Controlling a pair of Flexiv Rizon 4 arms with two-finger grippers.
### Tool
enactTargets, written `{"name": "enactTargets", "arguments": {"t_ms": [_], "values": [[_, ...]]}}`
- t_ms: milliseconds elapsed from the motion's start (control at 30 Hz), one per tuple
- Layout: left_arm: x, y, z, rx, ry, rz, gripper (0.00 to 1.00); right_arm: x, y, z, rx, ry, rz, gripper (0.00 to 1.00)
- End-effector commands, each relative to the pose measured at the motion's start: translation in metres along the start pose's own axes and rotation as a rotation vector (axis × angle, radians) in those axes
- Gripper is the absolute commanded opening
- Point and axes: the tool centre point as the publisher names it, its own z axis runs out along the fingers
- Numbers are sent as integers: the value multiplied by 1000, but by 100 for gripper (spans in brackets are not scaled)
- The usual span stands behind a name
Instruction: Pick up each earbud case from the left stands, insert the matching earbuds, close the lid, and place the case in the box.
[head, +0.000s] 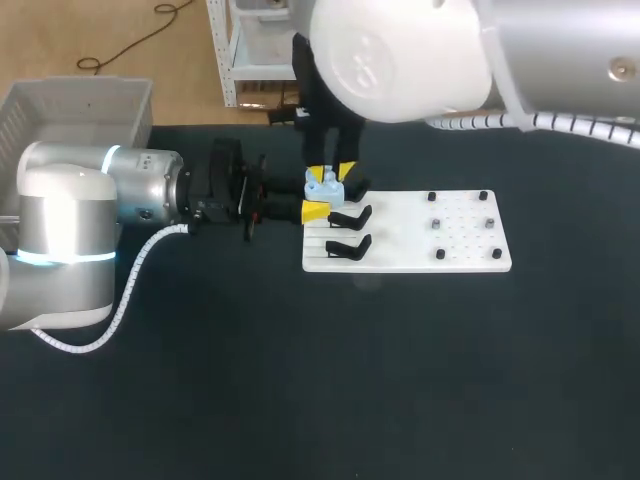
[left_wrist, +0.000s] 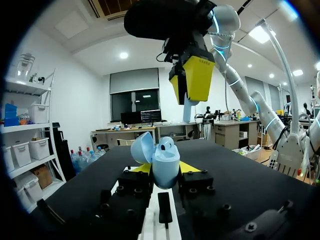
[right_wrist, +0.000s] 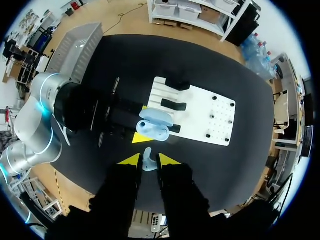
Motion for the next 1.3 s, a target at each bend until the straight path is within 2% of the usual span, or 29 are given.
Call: {"name": "enactTargets", "arguments": {"t_ms": [33, 333, 1300], "values": [[0, -2, 0, -5, -1, 3, 0, -9, 4, 2, 16, 17, -11, 0], [0, -2, 0, -5, -1, 3, 0, -18, 3, 10, 18, 35, -23, 0], [0, -2, 0, -5, -1, 3, 0, -18, 4, 25, -3, 17, 24, 0]]}}
